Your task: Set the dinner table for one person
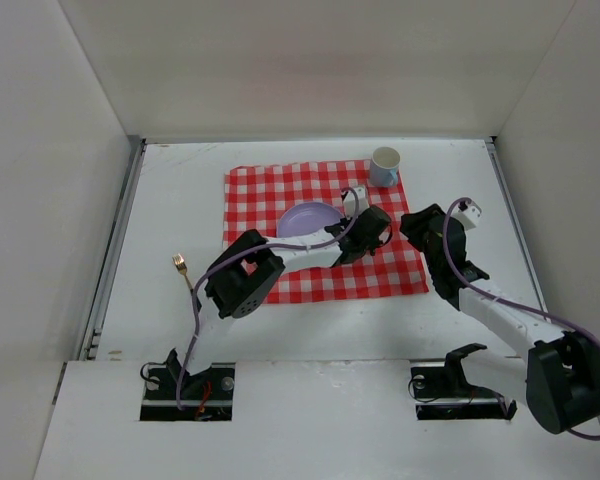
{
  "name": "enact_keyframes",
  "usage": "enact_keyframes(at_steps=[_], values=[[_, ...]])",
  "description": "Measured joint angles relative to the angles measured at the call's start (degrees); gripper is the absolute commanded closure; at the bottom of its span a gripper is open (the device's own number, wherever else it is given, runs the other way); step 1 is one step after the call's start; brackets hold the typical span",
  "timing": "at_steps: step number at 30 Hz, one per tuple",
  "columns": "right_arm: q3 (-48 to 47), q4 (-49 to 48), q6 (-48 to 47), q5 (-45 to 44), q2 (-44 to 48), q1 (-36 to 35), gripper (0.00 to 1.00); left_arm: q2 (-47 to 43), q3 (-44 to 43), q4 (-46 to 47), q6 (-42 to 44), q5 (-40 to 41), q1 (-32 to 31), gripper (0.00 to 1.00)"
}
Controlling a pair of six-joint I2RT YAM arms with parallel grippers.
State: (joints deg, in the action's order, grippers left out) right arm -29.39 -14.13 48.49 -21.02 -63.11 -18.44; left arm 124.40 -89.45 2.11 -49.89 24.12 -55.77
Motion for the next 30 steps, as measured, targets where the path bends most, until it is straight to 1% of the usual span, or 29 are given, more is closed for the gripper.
enact_keyframes(at_steps=[5,12,14,16,18,20,22,24,27,30], values=[[0.00,0.00,0.02,0.09,0.00,0.00,0.48,2.27,0.00,-0.26,-0.90,0.04,-0.02,0.87],[0.02,-0.02,0.24,0.07,0.13,0.00,0.47,2.56,0.00,0.20,-1.07,0.55,-0.28,0.67],[0.07,-0.02,0.39,0.07,0.15,0.00,0.47,1.95,0.52,0.59,-0.55,0.92,-0.61,0.63],[0.17,-0.02,0.42,0.07,0.13,0.00,0.48,-0.42,2.89,1.70,0.37,1.53,-1.14,0.60],[0.22,-0.02,0.44,0.07,0.13,0.00,0.48,-4.59,6.58,2.64,1.84,2.36,-1.66,0.60],[0.22,-0.07,0.44,0.07,0.13,0.00,0.48,-10.93,11.08,3.37,3.56,3.37,-2.14,0.59],[0.24,-0.09,0.44,0.04,0.11,0.00,0.48,-18.73,16.06,4.31,5.35,4.44,-2.29,0.60],[0.24,-0.11,0.42,0.07,0.11,0.00,0.50,-28.33,22.38,5.33,6.60,6.01,-1.77,0.60],[0.24,-0.44,0.37,0.13,0.00,0.00,0.56,-43.28,32.41,3.58,7.13,8.87,1.14,0.60],[0.24,-1.60,0.35,0.52,-0.61,-0.28,0.56,-56.76,41.62,-3.52,6.49,12.81,6.14,0.60]])
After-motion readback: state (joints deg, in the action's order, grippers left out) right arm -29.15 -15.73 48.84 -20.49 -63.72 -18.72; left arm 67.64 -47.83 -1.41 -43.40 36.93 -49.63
